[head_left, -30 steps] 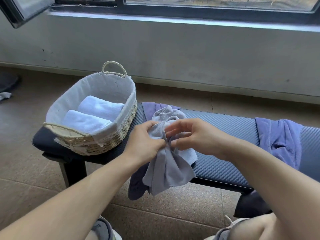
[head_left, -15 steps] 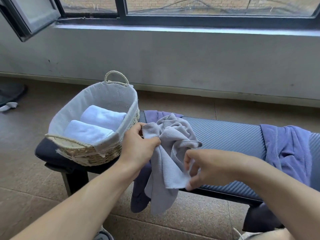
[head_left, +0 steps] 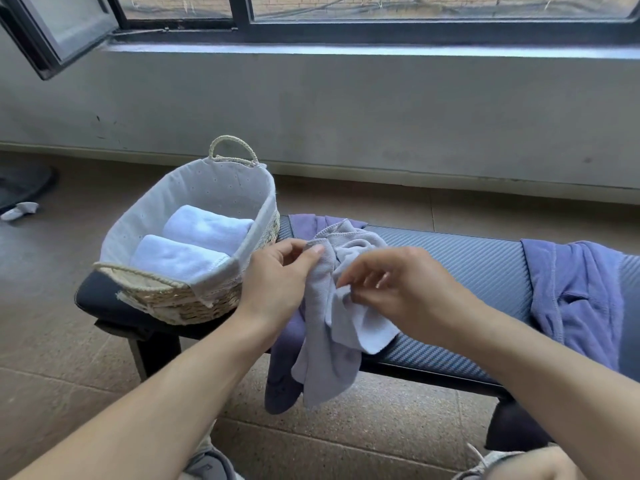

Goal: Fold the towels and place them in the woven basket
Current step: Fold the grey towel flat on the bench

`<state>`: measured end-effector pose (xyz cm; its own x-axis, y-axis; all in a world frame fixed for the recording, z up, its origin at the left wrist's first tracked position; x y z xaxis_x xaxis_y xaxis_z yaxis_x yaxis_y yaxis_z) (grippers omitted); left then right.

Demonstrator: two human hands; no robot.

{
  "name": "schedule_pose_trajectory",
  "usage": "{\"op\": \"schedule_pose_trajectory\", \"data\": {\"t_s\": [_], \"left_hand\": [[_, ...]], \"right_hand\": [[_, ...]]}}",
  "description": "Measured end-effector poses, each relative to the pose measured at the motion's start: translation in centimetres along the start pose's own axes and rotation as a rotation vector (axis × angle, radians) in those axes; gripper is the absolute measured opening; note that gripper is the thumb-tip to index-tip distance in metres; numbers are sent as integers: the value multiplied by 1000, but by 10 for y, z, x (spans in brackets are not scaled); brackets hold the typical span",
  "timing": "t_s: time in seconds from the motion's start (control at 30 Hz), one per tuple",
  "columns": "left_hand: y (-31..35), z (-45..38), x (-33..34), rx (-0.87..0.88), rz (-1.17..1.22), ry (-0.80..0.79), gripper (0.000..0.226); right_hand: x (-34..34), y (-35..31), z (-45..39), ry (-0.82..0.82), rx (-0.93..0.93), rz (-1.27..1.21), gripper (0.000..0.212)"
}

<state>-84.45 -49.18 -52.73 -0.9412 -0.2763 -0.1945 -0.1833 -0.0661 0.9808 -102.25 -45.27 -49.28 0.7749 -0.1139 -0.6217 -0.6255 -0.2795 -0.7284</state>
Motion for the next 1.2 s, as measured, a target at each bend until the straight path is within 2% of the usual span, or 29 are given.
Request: {"op": "schedule_pose_trajectory", "data": {"t_s": [0.1, 0.2, 0.4, 0.53, 0.8, 0.9, 1.2], "left_hand": [[5, 8, 0, 43, -5, -49, 11], [9, 15, -1, 56, 1, -110, 11], [14, 25, -5, 56, 72, -157, 18], [14, 31, -5, 25, 117, -192, 26], [12, 35, -8, 19, 152, -218, 23], [8, 32, -9, 61, 119, -219, 36], [1, 32, -8, 48, 146, -243, 24]], "right_hand": [[-1, 2, -4, 63, -7, -63, 7], [-1, 0, -3, 54, 20, -117, 14], [-5, 4, -7, 208, 88, -86, 15], [-7, 4, -8, 213, 77, -58, 13], [-5, 0, -7, 236, -21, -7, 13], [-5, 0, -8, 254, -39, 10, 14], [-1, 5, -12, 268, -35, 14, 13]]}}
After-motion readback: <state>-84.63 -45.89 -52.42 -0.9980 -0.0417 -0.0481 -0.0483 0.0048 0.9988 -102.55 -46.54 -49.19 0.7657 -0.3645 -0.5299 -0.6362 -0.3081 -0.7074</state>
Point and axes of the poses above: each hand's wrist, its own z-axis away from the middle knuckle, its own x-axis out of the palm, y = z × x, the point moved 2 cm from there along -z, towards the middle knuckle, and after that the axes turned 14 degrees about y, right-handed, at the moved point
